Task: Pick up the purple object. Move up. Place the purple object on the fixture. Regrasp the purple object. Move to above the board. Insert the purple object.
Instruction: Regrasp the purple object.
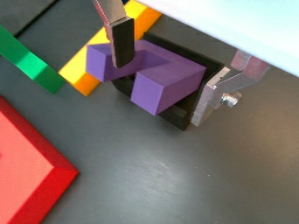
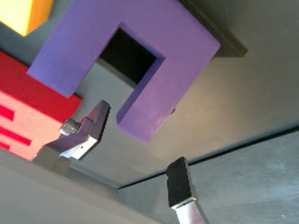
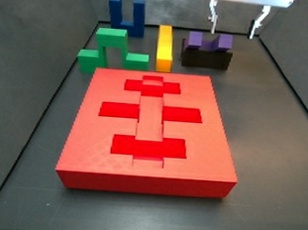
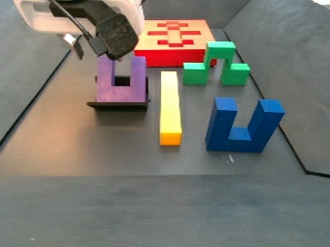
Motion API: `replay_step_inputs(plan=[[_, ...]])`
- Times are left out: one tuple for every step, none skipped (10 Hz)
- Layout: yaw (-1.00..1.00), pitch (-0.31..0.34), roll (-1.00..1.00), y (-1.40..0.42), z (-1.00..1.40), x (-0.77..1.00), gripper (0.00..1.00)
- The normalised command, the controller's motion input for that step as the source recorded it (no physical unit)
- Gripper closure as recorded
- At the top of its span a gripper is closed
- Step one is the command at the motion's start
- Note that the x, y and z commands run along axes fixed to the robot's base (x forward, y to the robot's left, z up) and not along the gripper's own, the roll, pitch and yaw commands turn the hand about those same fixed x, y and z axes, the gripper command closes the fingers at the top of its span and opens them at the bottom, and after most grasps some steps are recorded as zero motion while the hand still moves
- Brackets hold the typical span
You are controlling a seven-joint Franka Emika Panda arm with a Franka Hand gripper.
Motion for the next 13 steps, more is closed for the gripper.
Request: replay_step_inputs(plan=[[0.04,-0.206,0.15,0.0,0.0,-0.01,0.0],[0.04,-0.231,0.1,0.0,0.13,-0.11,0.0],[0.06,-0.211,0.14,0.0,0.18,-0.06,0.0],[0.08,-0.18,0.39,-0.03,0.01,0.0,0.0],[0.1,-0.177,0.58,-0.06,0.0,-0.1,0.0],[0.14,-0.126,0.75,-0.12,0.03,-0.06,0.0],[0.14,-0.037,1.0,-0.24,0.05,-0.08,0.0],[0.21,-0.071,0.94,-0.21,0.08,-0.1,0.0],[0.26,-0.043,0.92,-0.24,0.1,-0.01,0.0],[0.29,0.0,0.93,-0.23,0.04,0.0,0.0],[0.31,0.0,0.87,-0.22,0.0,0.24,0.0],[0.32,0.0,0.88,-0.19,0.0,0.25,0.0],[0.32,0.0,0.97,-0.16,-0.01,0.15,0.0]])
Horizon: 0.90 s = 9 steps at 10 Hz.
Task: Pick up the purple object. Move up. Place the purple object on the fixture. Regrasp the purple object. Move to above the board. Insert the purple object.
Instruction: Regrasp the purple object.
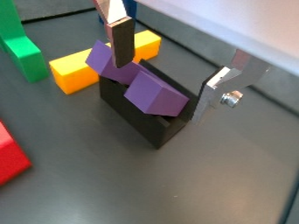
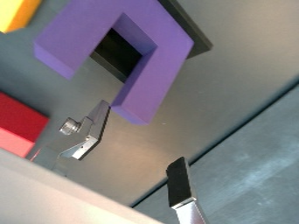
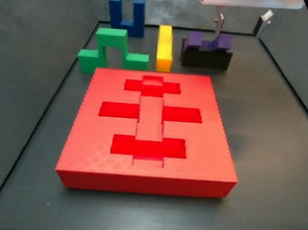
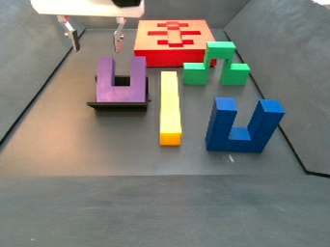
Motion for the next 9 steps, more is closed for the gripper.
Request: replay_step_inputs(plan=[[0.33,0.0,1.0,-0.11,-0.07,0.22,0.0],[0.3,0.0,1.0,-0.06,-0.12,0.22,0.0],[0.25,0.0,1.0,0.0,-0.11,0.07,0.0],[0.27,0.014,1.0,0.0,-0.11,0.05,0.0],[0.2,0.051,1.0,0.0,-0.12,0.0,0.0],[0.09,0.089,1.0,0.0,-0.03,-0.22,0.0],[0.13,0.08,0.9,0.0,-0.03,-0.14,0.0],[0.19,0.017,0.97,-0.03,-0.21,0.0,0.0],[0.2,0.046,1.0,-0.06,-0.21,0.05,0.0]])
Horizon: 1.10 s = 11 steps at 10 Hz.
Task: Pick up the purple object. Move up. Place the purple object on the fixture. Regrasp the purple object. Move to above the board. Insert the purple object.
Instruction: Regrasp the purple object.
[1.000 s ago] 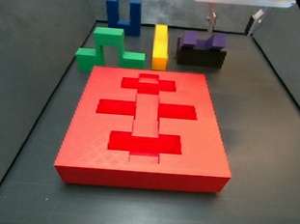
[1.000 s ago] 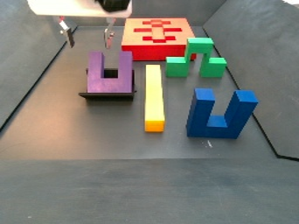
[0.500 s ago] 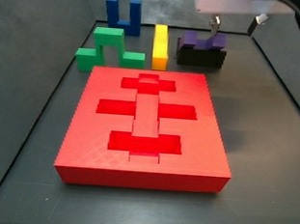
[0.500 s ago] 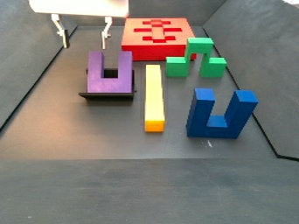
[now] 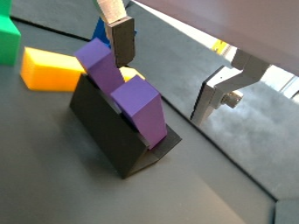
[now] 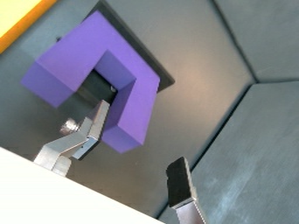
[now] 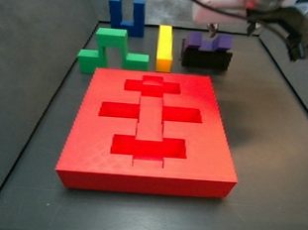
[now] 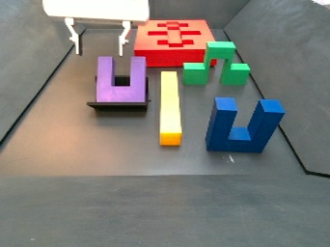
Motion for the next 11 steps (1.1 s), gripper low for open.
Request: replay_step_inputs(plan=[[0.22,0.137,0.99,-0.07,-0.22,0.15,0.0],[0.21,0.169,0.89,-0.02,-0.22,0.01,0.0],[0.2,0.16,0.7,-0.03,-0.2,0.06,0.0],[0.22,0.22,0.67,-0.04,-0.16,0.19,0.0],[0.08,0.086,0.31,0.0,-0.03,0.0,0.0],[0.0,0.0,0.0,0.0,-0.05,0.0,0.0],[0.0,0.0,0.0,0.02,-0.24,0.0,0.0],[0.0,-0.023,-0.02,0.02,-0.24,0.0,0.0],[0.0,-0.1,-0.03,0.04,-0.24,0.0,0.0],[0.0,-0.034,0.0,0.03,-0.12,0.0,0.0],[0.0,0.0,0.0,0.02,-0.13,0.0,0.0]])
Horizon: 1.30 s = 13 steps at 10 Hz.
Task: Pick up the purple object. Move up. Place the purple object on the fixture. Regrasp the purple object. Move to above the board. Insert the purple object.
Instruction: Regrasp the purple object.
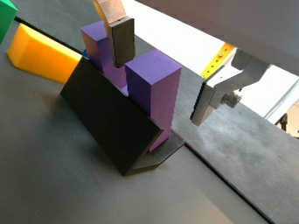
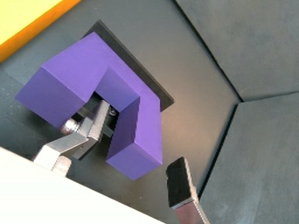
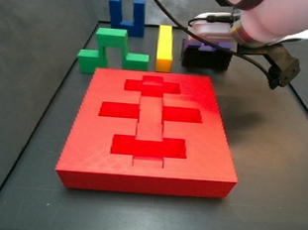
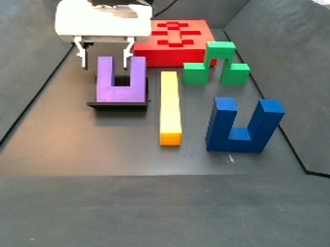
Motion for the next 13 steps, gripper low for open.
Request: replay_step_inputs(plan=[[0.0,0.0,0.03,0.0,-0.09,0.0,0.0],[0.0,0.0,0.06,0.0,0.0,0.0,0.0],[0.0,0.009,0.1,0.0,-0.04,0.0,0.0],[0.0,0.0,0.08,0.0,-0.04,0.0,0.0],[0.0,0.0,0.0,0.0,0.0,0.0,0.0],[0.0,0.0,0.0,0.0,0.0,0.0,1.0],[0.0,0.0,0.0,0.0,0.0,0.0,1.0],[0.0,0.0,0.0,0.0,0.0,0.0,1.0],[0.0,0.0,0.0,0.0,0.0,0.0,1.0],[0.0,0.0,0.0,0.0,0.0,0.0,1.0],[0.0,0.0,0.0,0.0,0.0,0.0,1.0],[0.0,0.0,0.0,0.0,0.0,0.0,1.0],[0.0,0.0,0.0,0.0,0.0,0.0,1.0]])
